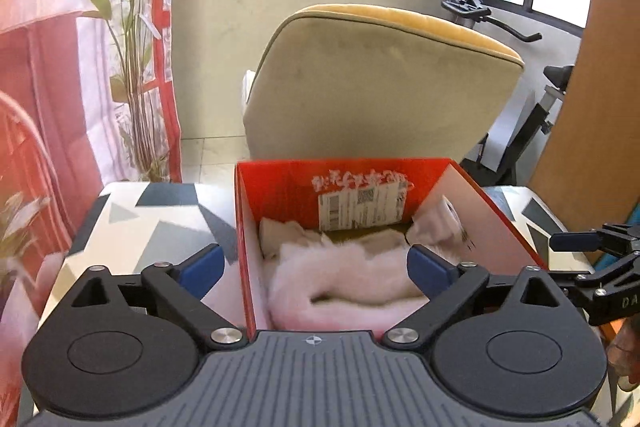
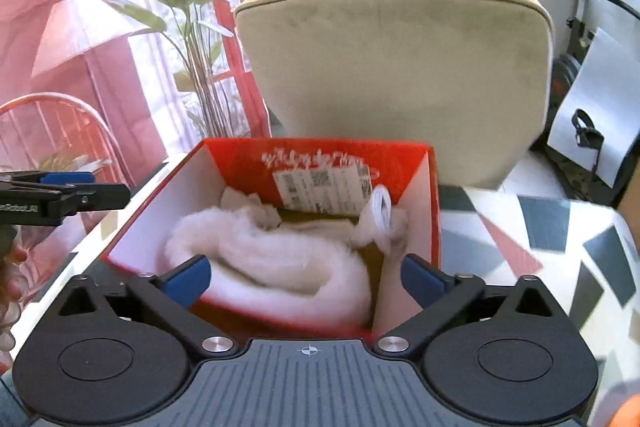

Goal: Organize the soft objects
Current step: 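Move the right tool back to the pile and reach the black glove, then close the right gripper on the black glove and lift it toward the box, then lower the black glove into the red box and open the right gripper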

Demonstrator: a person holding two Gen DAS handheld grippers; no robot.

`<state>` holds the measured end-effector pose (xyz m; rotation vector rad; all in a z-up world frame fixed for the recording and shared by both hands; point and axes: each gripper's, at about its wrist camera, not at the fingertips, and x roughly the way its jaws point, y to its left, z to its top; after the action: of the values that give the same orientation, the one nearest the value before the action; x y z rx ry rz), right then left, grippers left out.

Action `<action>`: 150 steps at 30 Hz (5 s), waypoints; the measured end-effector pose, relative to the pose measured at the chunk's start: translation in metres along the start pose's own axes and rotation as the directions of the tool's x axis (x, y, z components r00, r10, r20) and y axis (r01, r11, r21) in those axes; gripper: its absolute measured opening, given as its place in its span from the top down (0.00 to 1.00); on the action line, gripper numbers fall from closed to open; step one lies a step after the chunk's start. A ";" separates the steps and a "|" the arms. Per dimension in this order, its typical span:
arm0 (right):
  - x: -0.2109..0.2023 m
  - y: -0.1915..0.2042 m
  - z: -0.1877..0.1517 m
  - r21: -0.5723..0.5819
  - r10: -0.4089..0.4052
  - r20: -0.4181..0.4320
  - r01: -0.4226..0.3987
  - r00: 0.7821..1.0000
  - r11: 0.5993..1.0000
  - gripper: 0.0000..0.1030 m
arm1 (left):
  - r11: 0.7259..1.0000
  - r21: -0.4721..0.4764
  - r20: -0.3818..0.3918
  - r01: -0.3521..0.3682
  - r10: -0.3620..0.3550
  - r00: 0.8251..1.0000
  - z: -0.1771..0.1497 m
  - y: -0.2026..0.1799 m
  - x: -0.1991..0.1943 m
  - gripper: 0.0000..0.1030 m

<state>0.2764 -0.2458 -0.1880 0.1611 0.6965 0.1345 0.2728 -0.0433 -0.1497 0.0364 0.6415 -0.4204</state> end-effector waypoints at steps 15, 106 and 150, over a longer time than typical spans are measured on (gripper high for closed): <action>-0.069 0.021 -0.079 0.074 -0.052 0.120 0.043 0.991 0.996 0.00 | 0.998 -0.057 -0.076 0.016 -0.020 0.997 -0.081 0.002 -0.042 0.02; -0.010 0.055 -0.158 0.046 0.068 -0.041 -0.066 0.997 0.997 0.92 | 0.969 -0.215 -0.134 0.118 -0.149 0.980 -0.131 0.018 -0.009 0.76; -0.024 0.055 0.033 -0.071 0.178 0.221 -0.166 0.959 0.984 0.92 | 0.975 -0.182 0.172 0.130 -0.098 0.980 0.016 0.013 -0.024 0.76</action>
<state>0.2754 -0.1996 -0.1371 0.1837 0.4498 0.2961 0.2696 -0.0247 -0.1240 -0.2184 0.5221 -0.4657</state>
